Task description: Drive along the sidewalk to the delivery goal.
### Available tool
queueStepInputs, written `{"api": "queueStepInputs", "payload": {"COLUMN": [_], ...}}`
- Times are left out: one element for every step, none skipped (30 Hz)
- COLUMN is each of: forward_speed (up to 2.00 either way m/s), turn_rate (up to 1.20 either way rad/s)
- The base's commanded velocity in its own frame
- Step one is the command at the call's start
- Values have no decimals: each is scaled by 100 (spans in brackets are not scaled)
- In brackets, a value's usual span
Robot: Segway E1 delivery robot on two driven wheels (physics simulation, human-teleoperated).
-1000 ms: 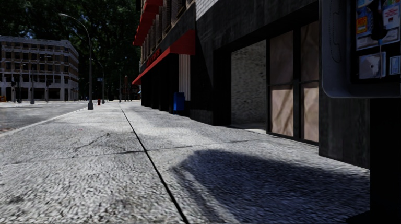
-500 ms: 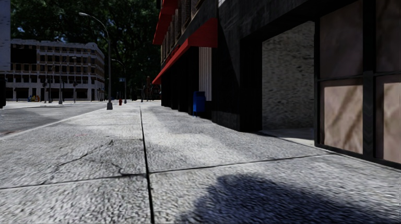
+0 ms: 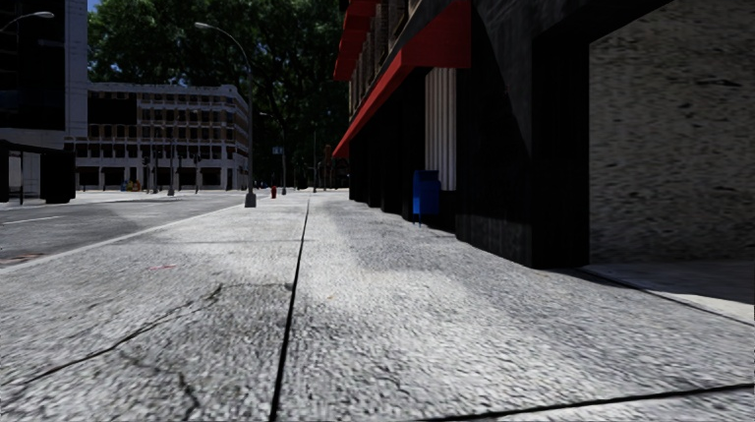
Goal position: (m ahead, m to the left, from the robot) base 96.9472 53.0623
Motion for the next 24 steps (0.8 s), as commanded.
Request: {"api": "queueStepInputs", "payload": {"forward_speed": [200, 200, 200, 200, 200, 200, 200, 200, 200, 200, 200, 200, 200, 200, 200, 200, 200, 200, 200, 200, 200, 200, 200, 200], "turn_rate": [38, 38, 38, 38, 38, 38, 38, 38, 38, 38, 38, 35, 31, 30, 30, 20, 0, 0, 0, 0, 0, 0, 0, 0]}}
